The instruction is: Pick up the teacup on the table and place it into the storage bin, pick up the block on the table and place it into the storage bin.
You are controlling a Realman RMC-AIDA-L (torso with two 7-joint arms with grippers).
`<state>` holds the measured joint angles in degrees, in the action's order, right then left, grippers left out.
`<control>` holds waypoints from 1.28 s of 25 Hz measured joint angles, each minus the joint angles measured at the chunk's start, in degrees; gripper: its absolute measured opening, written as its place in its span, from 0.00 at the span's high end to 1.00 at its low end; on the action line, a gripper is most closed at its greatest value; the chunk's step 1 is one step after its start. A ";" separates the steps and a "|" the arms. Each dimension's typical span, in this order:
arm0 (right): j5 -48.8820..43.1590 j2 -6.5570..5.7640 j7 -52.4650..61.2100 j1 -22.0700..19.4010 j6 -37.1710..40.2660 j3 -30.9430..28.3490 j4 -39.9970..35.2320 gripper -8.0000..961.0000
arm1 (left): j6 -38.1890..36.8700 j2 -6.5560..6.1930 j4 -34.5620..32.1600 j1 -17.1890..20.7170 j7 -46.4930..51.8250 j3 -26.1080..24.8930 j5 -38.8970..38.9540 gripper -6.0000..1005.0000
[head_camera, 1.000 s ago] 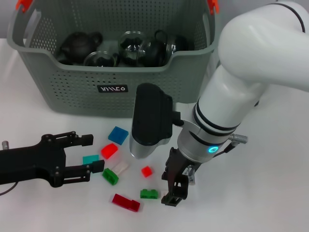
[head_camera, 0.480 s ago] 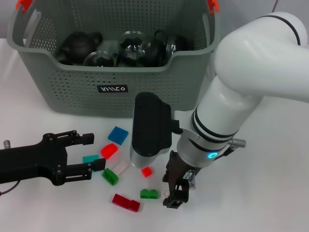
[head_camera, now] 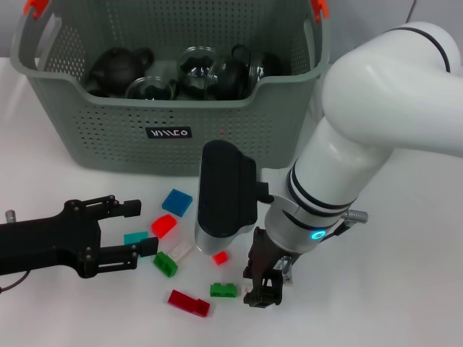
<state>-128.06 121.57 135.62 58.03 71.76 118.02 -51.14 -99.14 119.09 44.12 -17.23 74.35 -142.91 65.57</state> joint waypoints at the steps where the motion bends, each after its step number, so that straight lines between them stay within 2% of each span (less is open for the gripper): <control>1: 0.00 0.02 0.00 -0.03 -0.08 0.08 -0.01 0.59 | 0.00 0.00 0.00 0.00 0.00 0.00 0.00 0.24; 16: 0.00 0.07 0.00 -0.21 -0.41 1.03 -0.01 0.60 | 0.00 0.02 -0.08 0.01 0.00 0.00 -0.01 0.23; 32: -0.01 0.07 1.00 0.12 -0.28 1.20 -0.11 0.74 | 0.15 0.09 -0.09 0.01 0.00 -0.61 0.00 0.24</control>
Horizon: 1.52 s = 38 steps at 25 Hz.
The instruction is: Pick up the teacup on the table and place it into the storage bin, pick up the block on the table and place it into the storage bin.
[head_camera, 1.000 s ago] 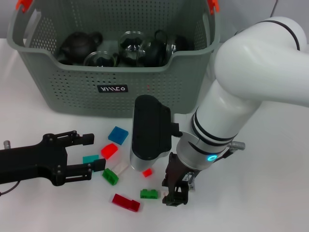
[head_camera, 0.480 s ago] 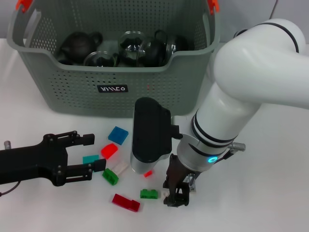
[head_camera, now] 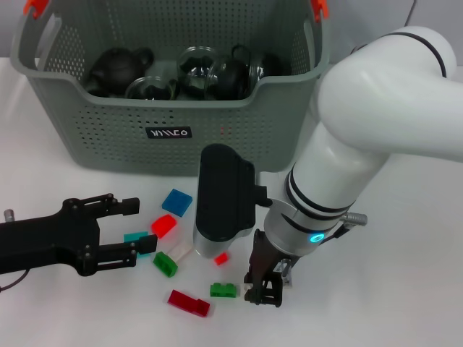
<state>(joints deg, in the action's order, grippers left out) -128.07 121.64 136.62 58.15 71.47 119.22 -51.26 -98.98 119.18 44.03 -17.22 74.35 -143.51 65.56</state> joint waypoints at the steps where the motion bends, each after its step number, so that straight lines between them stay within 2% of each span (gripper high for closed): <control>1: -0.03 -0.04 0.19 0.07 0.05 -0.03 -0.08 0.75 | 0.01 0.00 0.00 0.00 0.00 -0.01 0.00 0.24; 7: -0.89 -0.84 1.23 -1.13 0.98 -1.17 -3.51 0.79 | 0.00 -0.15 0.00 0.00 0.02 -0.09 0.00 0.23; 14: -4.75 -1.20 0.36 -4.28 6.51 -10.40 -10.08 0.79 | -0.39 -0.44 0.09 0.00 0.25 -0.36 0.00 0.23; 20: -6.50 -1.25 0.01 -5.37 10.37 -16.50 -14.73 0.79 | -0.42 -0.44 0.09 -0.02 0.03 -0.64 0.00 0.23; 30: -4.89 -1.38 -1.81 -2.06 15.58 -36.73 -26.19 0.79 | -0.50 -0.44 -0.18 -0.10 0.50 -0.75 0.00 0.23; 33: -4.73 -1.40 -2.09 0.30 12.93 -43.87 -26.63 0.79 | -0.39 -0.44 -0.44 -0.40 1.56 -1.30 -0.08 0.23; 38: -5.57 -1.78 -3.77 2.45 6.15 -51.24 -22.37 0.79 | -0.67 -0.74 -0.54 -0.65 1.96 -1.58 -0.36 0.22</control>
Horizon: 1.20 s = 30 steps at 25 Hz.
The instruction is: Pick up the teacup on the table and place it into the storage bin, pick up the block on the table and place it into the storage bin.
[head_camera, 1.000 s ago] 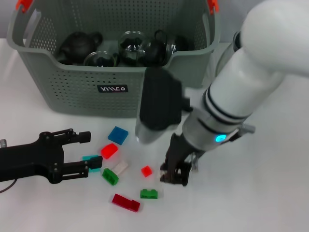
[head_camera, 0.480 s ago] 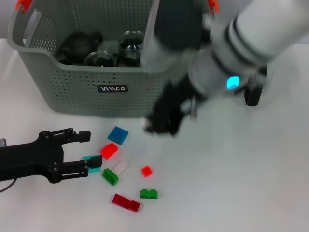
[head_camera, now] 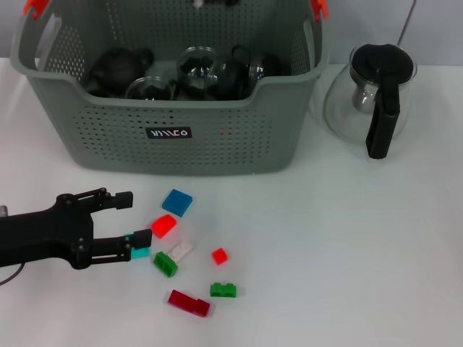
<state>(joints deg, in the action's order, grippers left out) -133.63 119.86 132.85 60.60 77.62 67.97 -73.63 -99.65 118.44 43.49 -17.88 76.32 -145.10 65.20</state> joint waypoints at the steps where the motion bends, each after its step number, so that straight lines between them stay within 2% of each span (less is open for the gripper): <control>1: -0.38 -0.18 -0.47 0.40 -1.46 -1.26 1.66 0.79 | -0.06 -0.07 0.00 -0.04 0.01 -0.01 -0.01 0.22; 5: -1.57 -1.04 -1.16 1.23 -6.84 -3.03 8.09 0.79 | -0.13 -0.27 0.00 -0.28 0.21 0.01 -0.03 0.17; 8: -1.82 -2.29 -1.19 2.47 -9.12 -3.12 14.13 0.79 | -0.20 -0.49 0.01 -0.55 1.16 0.01 -0.05 0.16; 11: -2.26 -3.11 -1.21 3.57 -11.29 -2.98 18.70 0.73 | -0.12 -0.82 -0.07 -0.74 1.81 -0.01 -0.07 0.16; 14: -3.85 -2.95 -1.26 3.71 -13.99 -2.77 19.98 0.66 | -0.11 -0.89 -0.14 -0.77 1.90 0.21 -0.08 0.16; 19: -4.31 -2.40 -2.09 2.92 -15.36 -2.88 18.40 0.55 | -0.13 -0.83 -0.17 -0.76 1.88 0.56 -0.08 0.16; 23: -1.47 -1.38 -3.67 0.29 -13.22 -2.99 13.14 0.46 | -0.15 -0.72 -0.16 -0.75 1.59 0.55 -0.08 0.16; 27: 4.33 -0.23 -7.17 -4.51 -5.84 -2.87 5.31 0.36 | -0.23 -0.72 -0.08 -0.72 1.09 0.62 -0.08 0.16; 30: 8.77 -0.04 -8.50 -7.99 2.81 -2.60 -0.26 0.28 | -0.28 -0.74 0.02 -0.54 0.73 0.60 -0.08 0.16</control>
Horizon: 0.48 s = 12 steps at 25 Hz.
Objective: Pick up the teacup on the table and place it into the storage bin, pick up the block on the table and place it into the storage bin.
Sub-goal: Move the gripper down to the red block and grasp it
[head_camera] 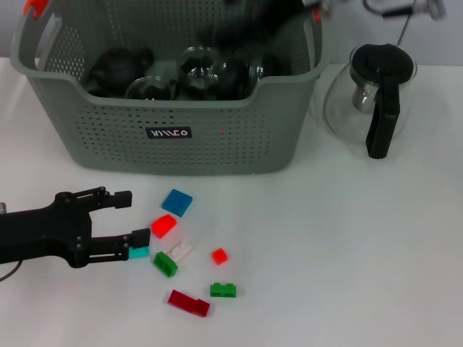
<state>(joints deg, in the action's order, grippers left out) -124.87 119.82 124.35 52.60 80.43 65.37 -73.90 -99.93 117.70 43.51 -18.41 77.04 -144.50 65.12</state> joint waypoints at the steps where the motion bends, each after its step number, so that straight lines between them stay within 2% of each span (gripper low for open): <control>1: 0.74 0.01 -0.14 -0.78 2.74 0.04 -1.14 0.25 | -0.01 -0.02 0.02 0.08 -0.20 0.00 0.00 0.16; 3: 1.28 0.01 -0.04 -2.26 7.89 0.31 -3.14 0.19 | -0.05 -0.09 -0.02 0.14 -0.74 0.01 0.00 0.17; 7: -2.14 -0.02 0.77 -2.68 14.99 1.88 -3.00 0.20 | -0.18 -0.23 -0.07 0.62 -1.79 0.02 0.00 0.17; 12: -7.16 0.20 0.96 -2.26 18.21 9.84 -1.08 0.20 | -0.96 -0.35 -0.03 1.12 -3.18 -0.01 -0.44 0.17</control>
<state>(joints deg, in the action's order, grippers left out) -132.02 120.02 125.31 50.34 98.65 75.21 -74.98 -100.89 117.35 43.48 -17.30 73.87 -144.51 64.68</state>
